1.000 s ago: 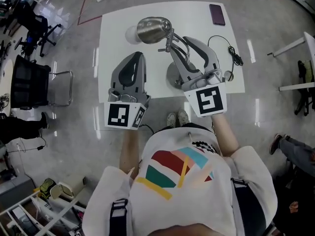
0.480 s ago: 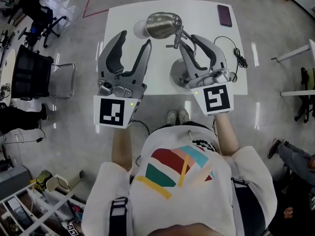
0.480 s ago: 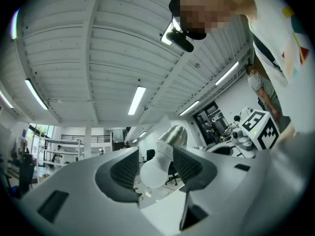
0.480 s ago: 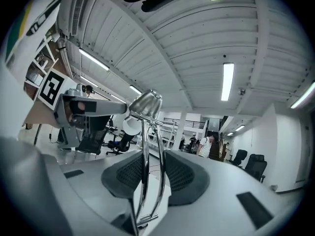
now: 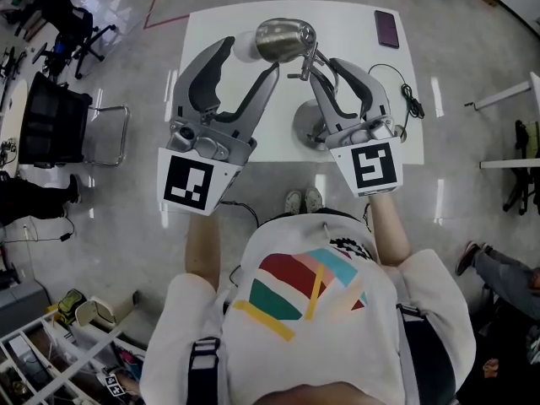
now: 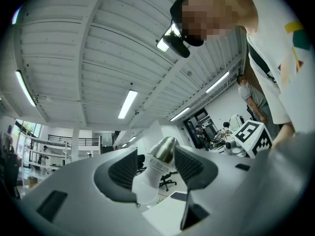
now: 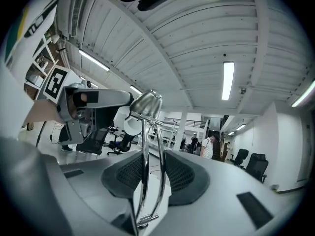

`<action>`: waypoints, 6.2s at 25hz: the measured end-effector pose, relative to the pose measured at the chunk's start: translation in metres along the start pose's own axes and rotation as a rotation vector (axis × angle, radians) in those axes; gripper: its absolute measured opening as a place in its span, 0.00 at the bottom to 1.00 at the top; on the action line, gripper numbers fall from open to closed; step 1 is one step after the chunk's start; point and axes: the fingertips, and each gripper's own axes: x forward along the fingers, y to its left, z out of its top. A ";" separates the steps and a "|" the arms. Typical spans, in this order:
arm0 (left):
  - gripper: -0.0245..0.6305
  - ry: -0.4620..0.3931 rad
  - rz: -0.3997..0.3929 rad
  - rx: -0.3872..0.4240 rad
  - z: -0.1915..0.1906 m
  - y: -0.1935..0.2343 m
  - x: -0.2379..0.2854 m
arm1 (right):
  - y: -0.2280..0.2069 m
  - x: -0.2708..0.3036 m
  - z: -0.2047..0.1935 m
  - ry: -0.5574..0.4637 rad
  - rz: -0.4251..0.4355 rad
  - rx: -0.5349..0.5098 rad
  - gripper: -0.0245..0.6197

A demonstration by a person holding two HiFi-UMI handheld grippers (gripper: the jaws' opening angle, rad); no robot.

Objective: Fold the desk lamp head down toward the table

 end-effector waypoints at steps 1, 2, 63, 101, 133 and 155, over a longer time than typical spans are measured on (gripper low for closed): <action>0.44 0.001 -0.007 -0.011 -0.002 -0.002 0.004 | 0.000 0.000 0.000 -0.002 0.002 0.001 0.23; 0.44 0.005 -0.018 -0.023 -0.004 -0.005 0.008 | 0.000 0.000 -0.001 -0.002 0.005 0.001 0.23; 0.55 0.092 -0.144 -0.042 -0.025 0.005 0.013 | 0.002 -0.001 -0.021 0.137 0.036 -0.023 0.23; 0.40 0.502 0.032 -0.217 -0.263 0.021 -0.071 | 0.002 -0.007 -0.052 0.213 0.071 0.016 0.23; 0.40 0.739 -0.244 -0.301 -0.370 -0.097 -0.056 | -0.013 -0.019 -0.102 0.364 -0.002 0.128 0.23; 0.40 0.606 -0.139 -0.082 -0.320 -0.022 -0.085 | -0.002 -0.032 -0.099 0.353 0.042 0.108 0.23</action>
